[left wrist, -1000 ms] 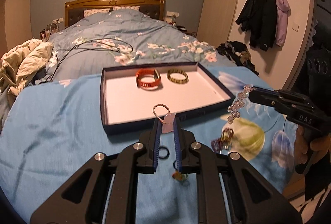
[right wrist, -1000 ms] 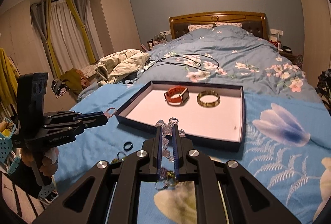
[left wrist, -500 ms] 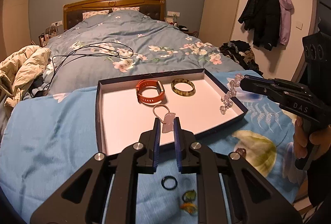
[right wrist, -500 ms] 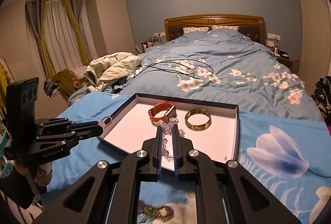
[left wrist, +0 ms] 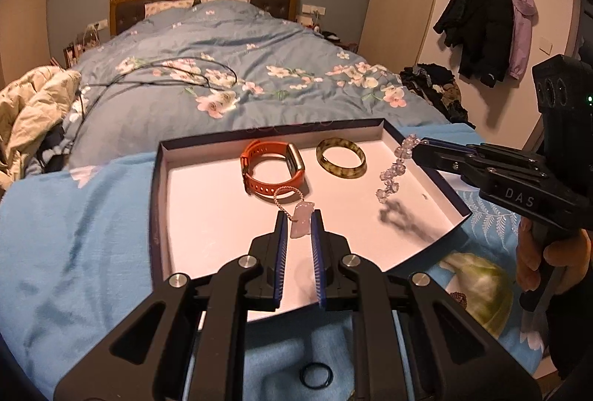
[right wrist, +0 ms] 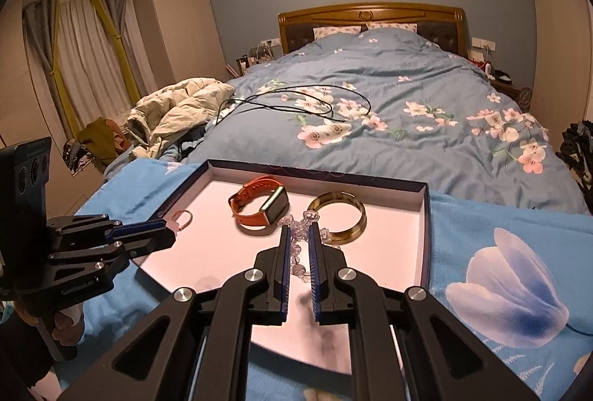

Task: Organize jewelry
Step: 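Carry the pink-charm chain and crystal bracelet into the tray with both tools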

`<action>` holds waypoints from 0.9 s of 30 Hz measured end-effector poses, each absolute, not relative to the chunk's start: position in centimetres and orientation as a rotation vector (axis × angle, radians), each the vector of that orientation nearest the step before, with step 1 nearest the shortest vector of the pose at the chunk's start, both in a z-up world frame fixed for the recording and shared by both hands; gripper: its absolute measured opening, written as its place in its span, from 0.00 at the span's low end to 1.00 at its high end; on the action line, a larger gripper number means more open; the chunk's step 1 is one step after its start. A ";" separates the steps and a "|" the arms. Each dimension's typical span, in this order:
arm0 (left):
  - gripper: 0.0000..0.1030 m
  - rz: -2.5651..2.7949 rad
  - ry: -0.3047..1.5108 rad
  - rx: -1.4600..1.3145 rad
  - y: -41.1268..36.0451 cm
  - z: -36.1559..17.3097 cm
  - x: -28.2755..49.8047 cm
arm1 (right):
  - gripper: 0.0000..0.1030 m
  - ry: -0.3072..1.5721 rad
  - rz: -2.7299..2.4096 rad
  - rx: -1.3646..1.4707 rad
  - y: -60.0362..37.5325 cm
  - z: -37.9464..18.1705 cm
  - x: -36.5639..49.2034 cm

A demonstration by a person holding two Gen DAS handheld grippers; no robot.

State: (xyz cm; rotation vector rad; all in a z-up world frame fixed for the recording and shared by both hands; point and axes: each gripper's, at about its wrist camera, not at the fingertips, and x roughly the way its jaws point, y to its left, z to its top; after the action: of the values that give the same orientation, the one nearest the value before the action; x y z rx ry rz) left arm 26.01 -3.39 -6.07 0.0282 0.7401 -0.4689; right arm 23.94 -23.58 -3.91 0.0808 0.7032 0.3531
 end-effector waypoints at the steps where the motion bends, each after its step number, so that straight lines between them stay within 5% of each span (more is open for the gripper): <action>1: 0.13 -0.467 0.746 0.030 -3.5 -6.3 26.3 | 0.08 0.712 0.354 0.087 -23.6 -4.2 24.3; 27: 0.13 -0.429 0.912 0.002 -5.1 -11.1 32.1 | 0.09 0.851 0.329 0.059 -23.0 -8.4 27.1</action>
State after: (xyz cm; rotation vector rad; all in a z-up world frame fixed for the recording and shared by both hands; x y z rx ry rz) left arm 32.07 -5.13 -11.11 0.0022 0.9118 -0.4290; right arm 27.09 -22.97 -8.36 0.0591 0.8511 0.3288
